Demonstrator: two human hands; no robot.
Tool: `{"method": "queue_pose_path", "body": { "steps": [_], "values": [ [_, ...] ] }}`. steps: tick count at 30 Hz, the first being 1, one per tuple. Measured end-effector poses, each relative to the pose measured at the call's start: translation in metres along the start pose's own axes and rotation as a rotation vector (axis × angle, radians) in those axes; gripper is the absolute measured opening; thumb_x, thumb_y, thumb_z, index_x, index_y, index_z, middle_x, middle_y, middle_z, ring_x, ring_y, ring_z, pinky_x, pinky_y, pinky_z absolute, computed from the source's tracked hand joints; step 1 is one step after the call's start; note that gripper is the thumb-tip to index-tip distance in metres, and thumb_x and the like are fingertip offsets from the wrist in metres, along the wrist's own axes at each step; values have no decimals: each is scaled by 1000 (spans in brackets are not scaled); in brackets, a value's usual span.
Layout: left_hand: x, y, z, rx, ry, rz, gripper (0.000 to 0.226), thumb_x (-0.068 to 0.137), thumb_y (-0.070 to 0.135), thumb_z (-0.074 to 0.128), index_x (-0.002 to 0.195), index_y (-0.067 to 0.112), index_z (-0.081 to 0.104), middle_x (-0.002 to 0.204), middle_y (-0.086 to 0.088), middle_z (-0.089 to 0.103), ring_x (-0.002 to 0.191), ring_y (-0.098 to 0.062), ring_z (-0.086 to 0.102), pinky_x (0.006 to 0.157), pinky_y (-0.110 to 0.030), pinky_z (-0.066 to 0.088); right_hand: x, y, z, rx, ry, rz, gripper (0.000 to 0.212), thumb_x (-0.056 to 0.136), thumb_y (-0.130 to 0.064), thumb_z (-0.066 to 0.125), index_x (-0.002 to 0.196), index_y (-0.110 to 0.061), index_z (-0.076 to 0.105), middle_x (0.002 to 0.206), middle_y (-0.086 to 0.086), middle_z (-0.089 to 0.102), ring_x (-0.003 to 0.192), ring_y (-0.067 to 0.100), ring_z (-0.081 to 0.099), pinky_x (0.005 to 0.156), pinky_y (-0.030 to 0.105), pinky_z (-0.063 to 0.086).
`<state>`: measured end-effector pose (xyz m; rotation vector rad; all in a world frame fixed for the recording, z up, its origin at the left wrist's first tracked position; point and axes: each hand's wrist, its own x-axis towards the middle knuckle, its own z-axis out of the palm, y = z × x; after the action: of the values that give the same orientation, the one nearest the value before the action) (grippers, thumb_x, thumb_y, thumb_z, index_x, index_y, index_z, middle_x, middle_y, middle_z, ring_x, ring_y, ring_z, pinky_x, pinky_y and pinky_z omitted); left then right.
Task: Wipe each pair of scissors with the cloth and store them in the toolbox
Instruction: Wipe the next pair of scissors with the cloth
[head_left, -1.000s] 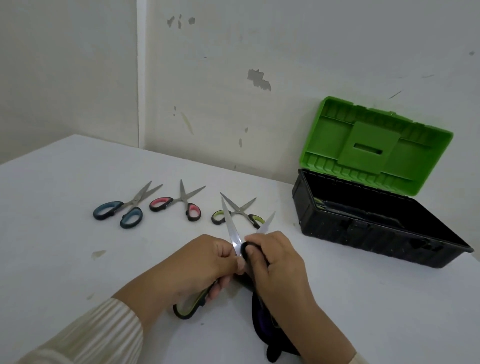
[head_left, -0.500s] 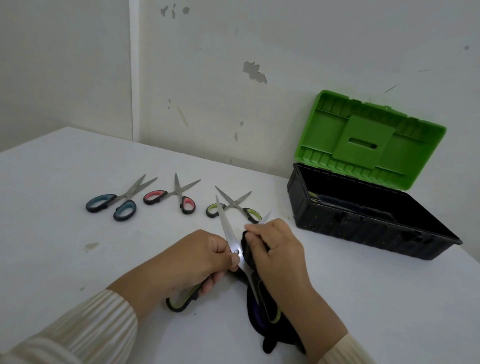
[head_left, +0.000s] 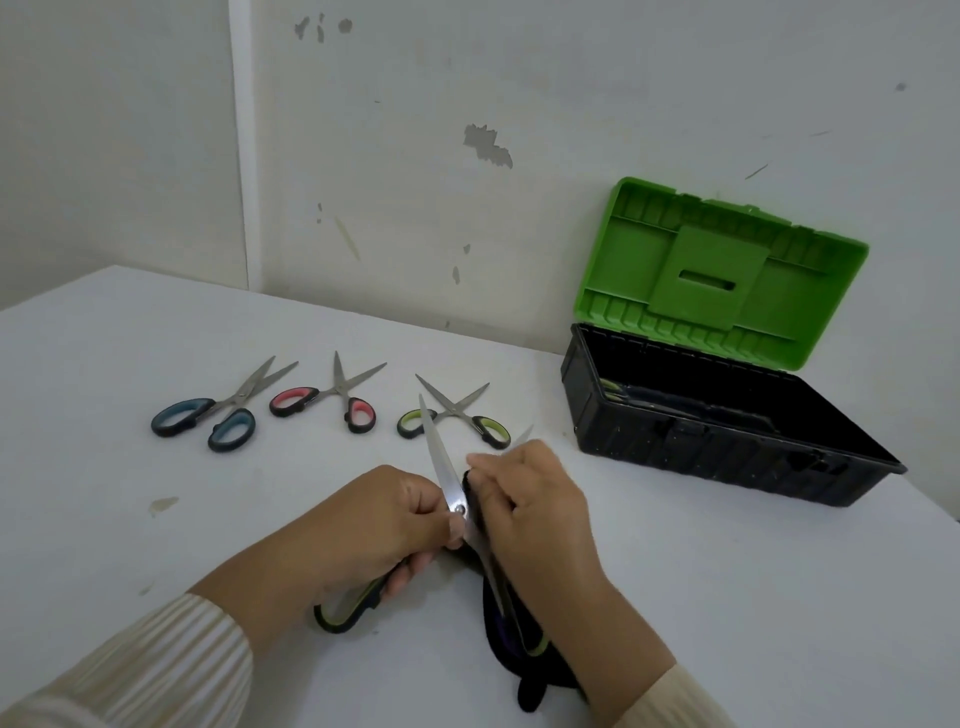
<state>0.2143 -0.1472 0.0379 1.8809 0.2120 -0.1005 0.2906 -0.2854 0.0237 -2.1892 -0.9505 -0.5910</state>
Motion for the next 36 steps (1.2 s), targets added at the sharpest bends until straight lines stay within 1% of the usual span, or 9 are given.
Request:
{"method": "queue_pose_path", "body": {
  "steps": [3,6,9,13,22,27,30,33,36],
  "values": [
    [0,1,2,44,-28,-2,39,90,25,60,51,19,56,44,2,54,34,-12,44,47,-24,42,18,23,-15,52,70,212,12,86,-13,60,90,-14,71,86,5,58,73,8,50,69,-1,34],
    [0,2,3,39,-38,-10,42,90,25,60,48,22,60,45,1,55,33,-13,44,53,-26,45,19,38,-35,201,251,423,14,86,-20,60,94,-28,68,91,-7,61,86,5,56,76,3,36],
    [1,1,1,13,-17,-31,29,90,24,61,66,10,67,45,0,54,32,-13,44,41,-22,42,7,18,-36,362,197,337,21,82,-13,65,85,-34,64,85,-11,65,79,-1,58,71,5,43],
    [1,-1,0,7,-4,-33,35,88,25,62,74,-7,60,48,-7,53,31,-15,42,35,-22,38,-1,6,-14,128,-97,10,13,79,-8,64,84,-19,69,83,-4,63,84,0,53,75,1,36],
    [0,0,-1,43,1,-31,32,88,24,62,66,0,60,48,-6,54,33,-16,43,40,-23,41,5,11,-10,163,-46,105,14,81,-6,61,86,-16,71,84,-3,57,87,0,52,74,1,37],
    [-2,1,0,17,-3,-42,36,89,24,61,55,13,57,44,-2,52,32,-15,42,39,-23,39,-5,0,-4,115,-158,37,16,83,-14,53,82,-13,69,84,4,59,77,9,56,70,15,44],
    [-1,3,1,57,-37,-17,37,90,25,61,54,15,55,44,1,53,32,-13,43,42,-23,41,12,22,-14,147,19,222,14,83,-10,60,86,-19,69,88,0,59,80,-2,51,73,3,35],
    [-4,4,1,27,-87,4,41,90,25,60,49,21,60,46,0,55,32,-13,44,51,-27,45,20,42,-33,276,161,478,22,83,-9,60,89,-30,64,90,1,59,81,9,56,74,16,41],
    [-2,2,-6,-58,-2,2,32,90,25,61,60,17,68,48,-4,55,34,-15,44,45,-25,43,14,27,-42,365,-103,432,22,82,-11,60,76,-31,68,89,-4,62,85,2,57,81,19,44]
  ]
}}
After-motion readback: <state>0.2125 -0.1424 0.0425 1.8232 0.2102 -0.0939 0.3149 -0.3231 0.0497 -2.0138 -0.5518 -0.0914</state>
